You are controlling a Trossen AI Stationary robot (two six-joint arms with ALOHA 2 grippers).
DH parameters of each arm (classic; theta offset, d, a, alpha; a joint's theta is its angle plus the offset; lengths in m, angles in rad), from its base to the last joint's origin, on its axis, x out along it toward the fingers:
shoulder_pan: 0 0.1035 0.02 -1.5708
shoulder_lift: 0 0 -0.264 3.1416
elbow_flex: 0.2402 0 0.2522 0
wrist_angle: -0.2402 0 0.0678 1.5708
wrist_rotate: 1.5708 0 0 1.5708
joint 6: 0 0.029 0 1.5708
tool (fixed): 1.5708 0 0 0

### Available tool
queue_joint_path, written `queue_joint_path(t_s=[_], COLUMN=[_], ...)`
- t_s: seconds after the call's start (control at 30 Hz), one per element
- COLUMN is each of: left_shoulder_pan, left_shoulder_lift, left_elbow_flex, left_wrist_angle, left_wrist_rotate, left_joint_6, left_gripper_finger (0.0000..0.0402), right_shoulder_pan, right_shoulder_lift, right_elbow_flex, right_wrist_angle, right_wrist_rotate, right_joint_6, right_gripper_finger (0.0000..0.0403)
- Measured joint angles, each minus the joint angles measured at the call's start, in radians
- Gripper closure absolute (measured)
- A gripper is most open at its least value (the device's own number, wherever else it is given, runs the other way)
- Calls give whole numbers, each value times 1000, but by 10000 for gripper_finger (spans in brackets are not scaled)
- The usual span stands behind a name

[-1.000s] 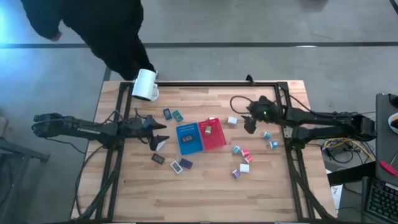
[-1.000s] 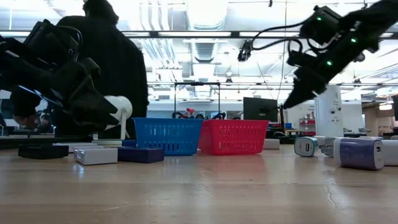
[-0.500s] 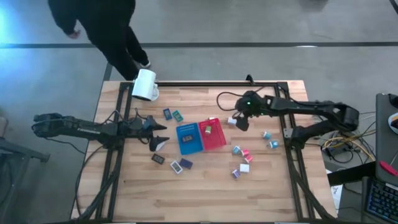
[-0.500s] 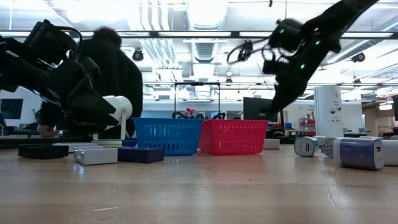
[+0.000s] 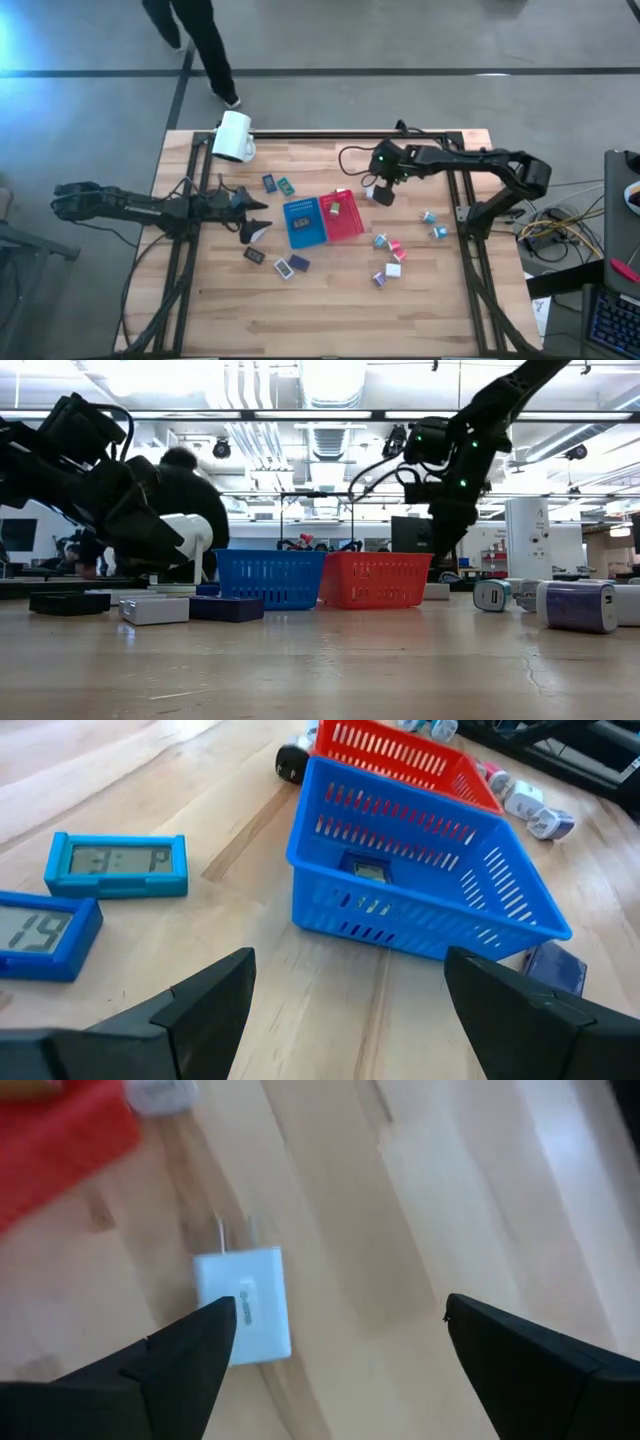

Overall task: Pick & Place Office items
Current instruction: Put the top white charger adapter into the red bin

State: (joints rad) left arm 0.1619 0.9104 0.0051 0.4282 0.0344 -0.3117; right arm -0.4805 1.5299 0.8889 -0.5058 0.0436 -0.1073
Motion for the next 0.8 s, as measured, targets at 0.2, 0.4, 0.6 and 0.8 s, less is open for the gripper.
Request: queue_joint_path(t_s=[0.2, 0.4, 0.6, 0.8], left_shoulder_pan=[0, 0, 0, 0], left_shoulder_lift=[0, 0, 0, 0], left_elbow_flex=[0, 0, 0, 0], left_wrist_angle=[-14, -17, -18, -18], left_wrist_rotate=[0, 0, 0, 0], left_joint_6=[-1, 0, 1, 4], left_gripper_finger=[71, 71, 71, 71], right_shoulder_pan=[0, -1, 0, 0], right_shoulder_lift=[-16, -13, -13, -8], right_elbow_flex=[42, 51, 42, 42], right_wrist_angle=[-48, -92, -98, -108], right_wrist_rotate=[-100, -186, -202, -210], right_joint_6=[26, 54, 55, 56], right_gripper_finger=[46, 46, 46, 46])
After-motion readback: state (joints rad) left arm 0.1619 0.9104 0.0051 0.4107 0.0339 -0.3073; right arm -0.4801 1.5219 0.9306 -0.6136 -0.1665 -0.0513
